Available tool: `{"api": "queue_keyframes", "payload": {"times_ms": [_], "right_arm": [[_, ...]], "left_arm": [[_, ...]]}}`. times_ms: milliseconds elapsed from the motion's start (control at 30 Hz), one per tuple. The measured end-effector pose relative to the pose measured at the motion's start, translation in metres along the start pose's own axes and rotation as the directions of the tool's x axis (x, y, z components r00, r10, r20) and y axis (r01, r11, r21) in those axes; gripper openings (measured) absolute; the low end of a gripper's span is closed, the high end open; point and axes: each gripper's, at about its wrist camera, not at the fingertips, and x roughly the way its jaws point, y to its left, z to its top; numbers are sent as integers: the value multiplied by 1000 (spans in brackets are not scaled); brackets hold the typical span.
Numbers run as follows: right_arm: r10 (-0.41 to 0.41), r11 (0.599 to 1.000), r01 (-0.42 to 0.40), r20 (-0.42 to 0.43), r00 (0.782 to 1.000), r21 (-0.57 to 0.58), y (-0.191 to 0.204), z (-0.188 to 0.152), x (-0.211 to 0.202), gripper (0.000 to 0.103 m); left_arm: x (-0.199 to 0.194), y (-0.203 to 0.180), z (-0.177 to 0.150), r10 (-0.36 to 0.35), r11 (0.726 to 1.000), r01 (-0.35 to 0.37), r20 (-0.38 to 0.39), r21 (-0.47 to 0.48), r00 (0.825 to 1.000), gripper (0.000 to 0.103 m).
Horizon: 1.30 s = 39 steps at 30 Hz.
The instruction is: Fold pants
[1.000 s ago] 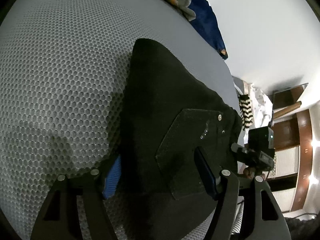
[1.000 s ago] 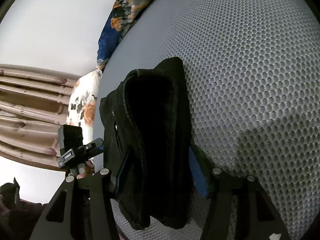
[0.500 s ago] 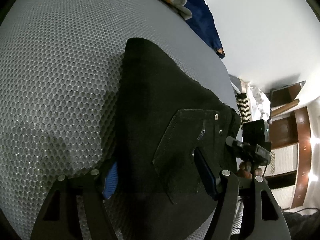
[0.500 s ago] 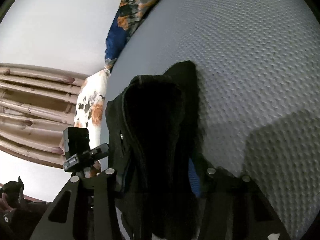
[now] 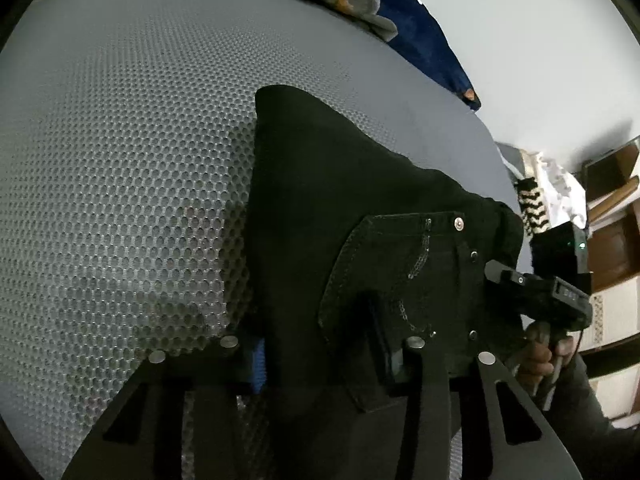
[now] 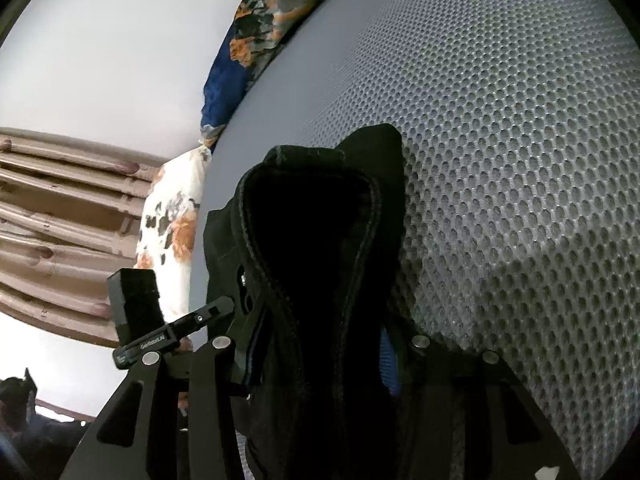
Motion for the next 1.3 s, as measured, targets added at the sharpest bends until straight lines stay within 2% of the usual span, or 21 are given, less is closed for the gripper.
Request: {"api": "queue_keyframes", "payload": {"times_ms": [133,267,367,500,800,967,1300], "right_arm": [[-52,999,52,32,998,10,9,-3,-1,41],[-84,996,85,62,994,-6,22,-6,-4,29],[-107,994,109,83,991,-23,35,-8,-6,25],[-133,990,137,103,986,-30,50,-8,-6,23],[-128,991,133,117,985,-33,80,-5,-1,22],[-110,991,118,122,986,-62,94,12,7,22],[-97,990,109,123,988,-94,109,79,38,22]], "left_arm": [[2,-4,3,26,1000,-27,8,16,1000,36],[1,-12,4,34,999,-35,19,33,999,30],[-4,-16,5,32,998,-33,28,47,999,25],[-11,-20,6,23,997,-27,45,72,999,19],[-38,-19,12,-1,995,-9,96,102,995,17],[-55,-8,26,17,995,-30,137,97,990,17],[-60,-1,84,75,990,-98,205,102,976,17]]}}
